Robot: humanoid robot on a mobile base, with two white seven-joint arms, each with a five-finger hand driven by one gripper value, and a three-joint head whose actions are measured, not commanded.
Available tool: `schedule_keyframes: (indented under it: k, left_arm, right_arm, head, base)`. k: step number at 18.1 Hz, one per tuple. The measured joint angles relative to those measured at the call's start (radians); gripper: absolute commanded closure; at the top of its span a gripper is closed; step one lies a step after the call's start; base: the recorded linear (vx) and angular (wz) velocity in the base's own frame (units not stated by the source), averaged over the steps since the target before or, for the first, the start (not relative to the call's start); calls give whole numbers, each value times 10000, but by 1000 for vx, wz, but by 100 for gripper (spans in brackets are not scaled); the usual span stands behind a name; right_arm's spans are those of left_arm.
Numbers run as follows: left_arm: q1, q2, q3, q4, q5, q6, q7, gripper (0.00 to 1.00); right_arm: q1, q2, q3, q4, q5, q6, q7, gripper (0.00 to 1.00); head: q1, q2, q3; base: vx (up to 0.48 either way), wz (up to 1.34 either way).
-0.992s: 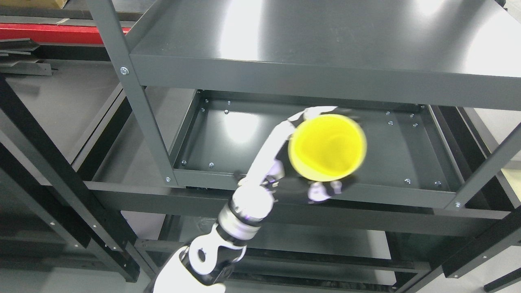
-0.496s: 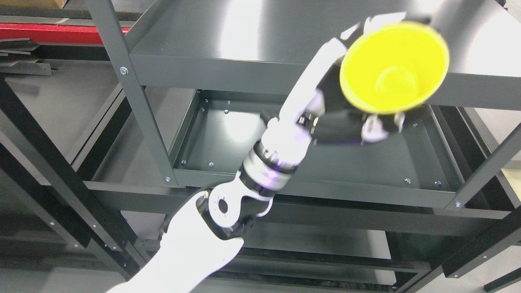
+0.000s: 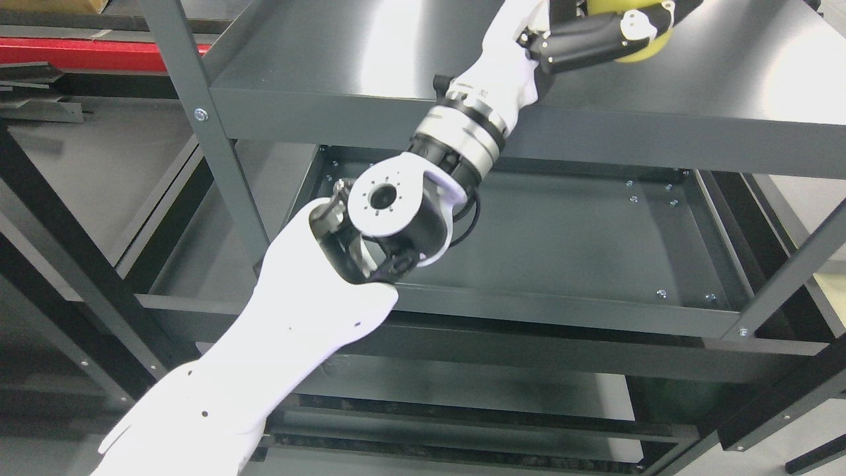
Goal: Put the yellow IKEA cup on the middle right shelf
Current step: 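Extend the left arm and set the cup upright on the upper shelf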
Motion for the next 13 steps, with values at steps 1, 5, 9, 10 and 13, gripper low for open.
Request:
schedule_keyframes:
  k: [1, 5, 9, 10, 13]
  left_arm:
    - [-131, 0, 49, 102, 99, 372, 76, 97]
    - [-483, 0, 305, 556, 292, 1264, 182, 85]
    - [-661, 0, 532, 928, 163, 2071, 189, 59]
    - [-685, 0, 578, 999, 127, 2227, 177, 53]
    - [-742, 0, 689, 1175, 47, 2681, 102, 30]
  right_arm:
    - [0, 0, 0, 0, 0, 0, 0, 1]
    - [0, 0, 0, 0, 0, 0, 0, 1]
    - [0, 0, 0, 0, 0, 0, 0, 1]
    - [0, 0, 0, 0, 0, 0, 0, 1]
    - [0, 0, 0, 0, 0, 0, 0, 1]
  head:
    - [0, 0, 0]
    - [0, 0, 0]
    - [0, 0, 0]
    - [0, 0, 0]
    - [0, 0, 0]
  base:
    - [0, 0]
    - [0, 0]
    - [0, 0]
    - [0, 0]
    - [0, 0]
